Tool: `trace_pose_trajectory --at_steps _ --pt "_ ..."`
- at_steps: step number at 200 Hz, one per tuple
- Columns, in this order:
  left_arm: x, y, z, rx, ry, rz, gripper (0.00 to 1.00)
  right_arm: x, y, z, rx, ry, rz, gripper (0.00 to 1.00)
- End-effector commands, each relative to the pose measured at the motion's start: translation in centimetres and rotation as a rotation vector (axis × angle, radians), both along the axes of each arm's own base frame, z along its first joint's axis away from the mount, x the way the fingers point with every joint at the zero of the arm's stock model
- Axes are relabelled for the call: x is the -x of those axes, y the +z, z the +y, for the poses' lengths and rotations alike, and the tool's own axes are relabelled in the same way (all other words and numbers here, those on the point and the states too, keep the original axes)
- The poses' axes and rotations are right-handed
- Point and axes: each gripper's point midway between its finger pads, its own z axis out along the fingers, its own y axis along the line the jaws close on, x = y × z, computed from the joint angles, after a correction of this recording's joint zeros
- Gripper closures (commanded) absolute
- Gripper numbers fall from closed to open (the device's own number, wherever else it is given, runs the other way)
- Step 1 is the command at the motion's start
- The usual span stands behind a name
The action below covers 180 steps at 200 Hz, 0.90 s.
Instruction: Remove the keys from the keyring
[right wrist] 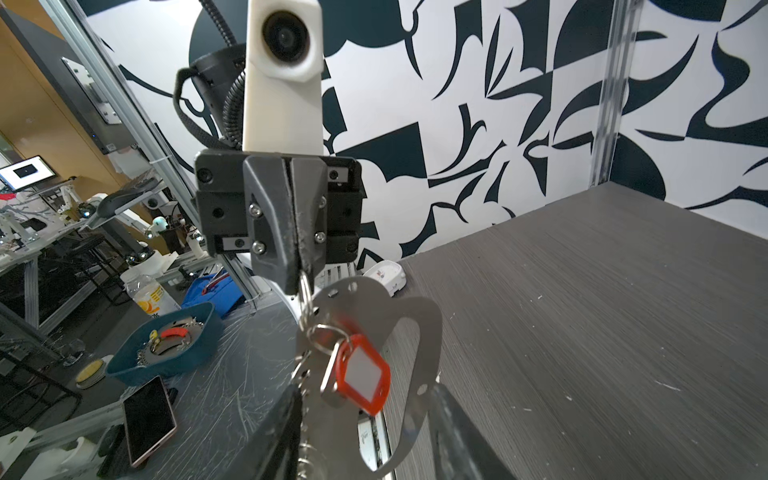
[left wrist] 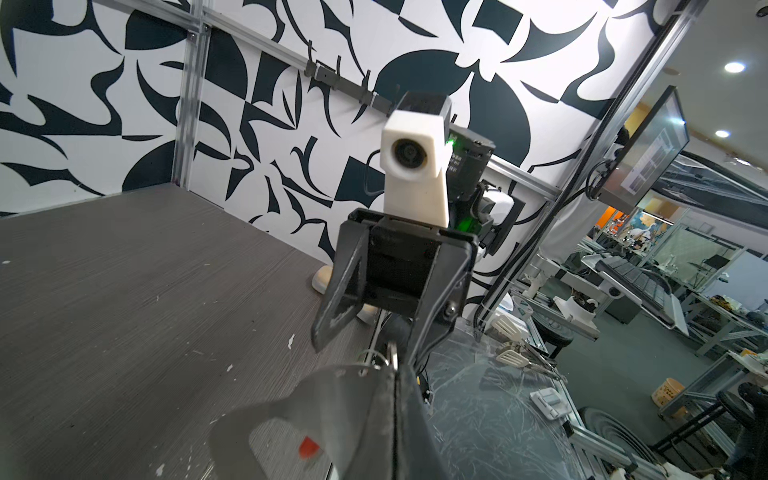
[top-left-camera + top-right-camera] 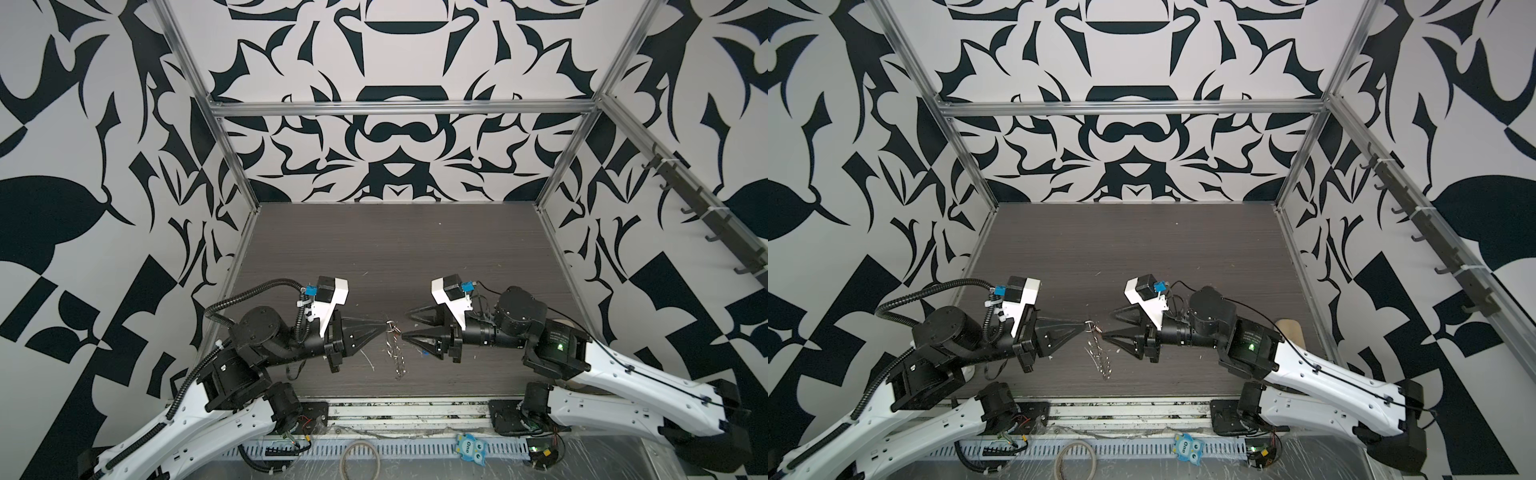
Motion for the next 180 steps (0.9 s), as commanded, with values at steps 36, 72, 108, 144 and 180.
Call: trace_pose_trajectory --at_steps 36,72,108,144,180 --pt "0.8 1.6 0.0 0.072 -0.043 -0.038 1.00 1.1 3.5 0.6 -0.151 0.081 -0.035 0.46" --pt "0.5 1.7 0.3 0.089 -0.016 -0.041 1.00 1.0 3.1 0.8 -0.140 0.081 -0.019 0.53" --pt "0.2 1.8 0.4 0.097 0.000 -0.043 1.00 0.7 2.9 0.8 -0.135 0.063 -0.017 0.63" --pt "0.2 2.0 0.5 0.108 0.007 -0.048 1.00 0.3 2.4 1.0 -0.112 0.043 -0.009 0.64" --pt "0.1 2.0 0.6 0.110 0.013 -0.047 1.00 0.0 2.1 1.4 -0.101 0.039 -0.004 0.71"
